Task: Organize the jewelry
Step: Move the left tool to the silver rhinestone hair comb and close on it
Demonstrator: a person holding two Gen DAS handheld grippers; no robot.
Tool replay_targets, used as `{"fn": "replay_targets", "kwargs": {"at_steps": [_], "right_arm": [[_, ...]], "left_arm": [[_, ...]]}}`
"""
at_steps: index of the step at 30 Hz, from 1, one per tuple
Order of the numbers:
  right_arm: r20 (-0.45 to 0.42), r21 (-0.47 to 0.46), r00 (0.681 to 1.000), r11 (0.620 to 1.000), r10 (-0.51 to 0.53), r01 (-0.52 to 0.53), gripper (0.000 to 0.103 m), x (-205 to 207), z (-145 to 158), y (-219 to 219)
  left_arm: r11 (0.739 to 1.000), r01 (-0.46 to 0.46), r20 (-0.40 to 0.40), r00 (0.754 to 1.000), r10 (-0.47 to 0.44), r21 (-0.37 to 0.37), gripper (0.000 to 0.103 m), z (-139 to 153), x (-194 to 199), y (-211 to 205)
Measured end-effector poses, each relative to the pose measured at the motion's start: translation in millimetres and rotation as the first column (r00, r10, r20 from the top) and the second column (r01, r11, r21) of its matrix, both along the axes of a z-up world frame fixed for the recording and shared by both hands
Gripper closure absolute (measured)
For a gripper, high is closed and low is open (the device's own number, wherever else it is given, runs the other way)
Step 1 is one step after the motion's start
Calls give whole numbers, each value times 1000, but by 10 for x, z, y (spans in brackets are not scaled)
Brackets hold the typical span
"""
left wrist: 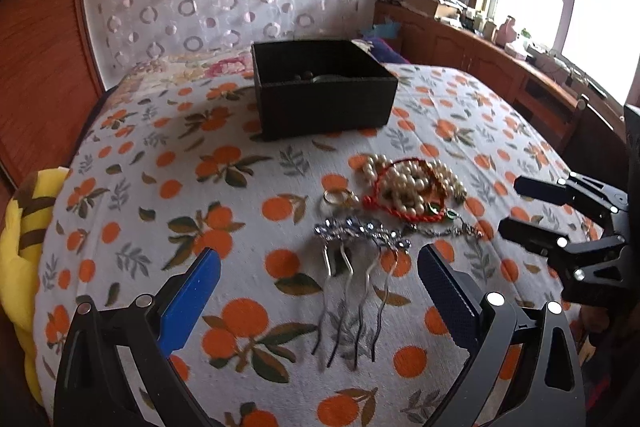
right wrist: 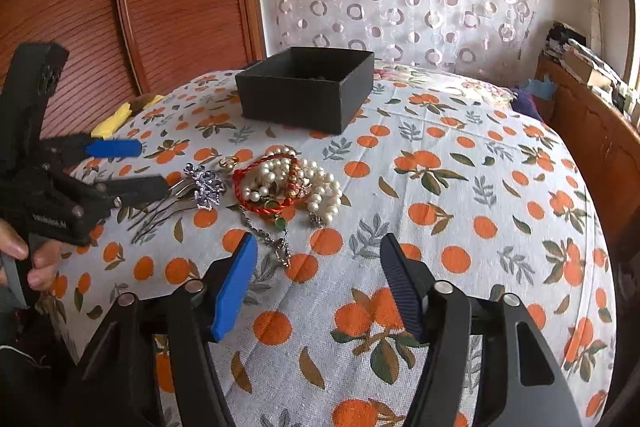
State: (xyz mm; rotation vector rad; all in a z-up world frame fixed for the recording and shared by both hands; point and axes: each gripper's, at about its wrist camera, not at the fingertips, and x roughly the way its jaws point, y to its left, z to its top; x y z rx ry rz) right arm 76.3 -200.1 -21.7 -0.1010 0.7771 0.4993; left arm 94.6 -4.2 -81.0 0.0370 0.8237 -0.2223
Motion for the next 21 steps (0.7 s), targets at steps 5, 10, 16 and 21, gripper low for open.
{"fn": "replay_targets", "kwargs": {"at_steps": [5, 10, 16, 21], "right_arm": [[13, 13, 1000, 1000, 1, -2, 38, -26, -11, -7], [18, 27, 1000, 1000, -6, 5, 38, -35, -5, -37], [14, 38, 1000, 999, -15, 14, 38, -24, -4, -74], [7, 40, 1000, 999, -5, 5, 38, -15, -17, -64]], "left_arm": [[1000, 15, -33, 999, -15, 4, 8, -86, 52, -86], [999, 35, -58, 998, -34, 17, 8, -178, 128, -210], [998, 55, -33, 998, -53, 41, 8, -158, 164, -312], [994, 80, -21, 997, -79, 76, 19, -154, 152, -396]]}}
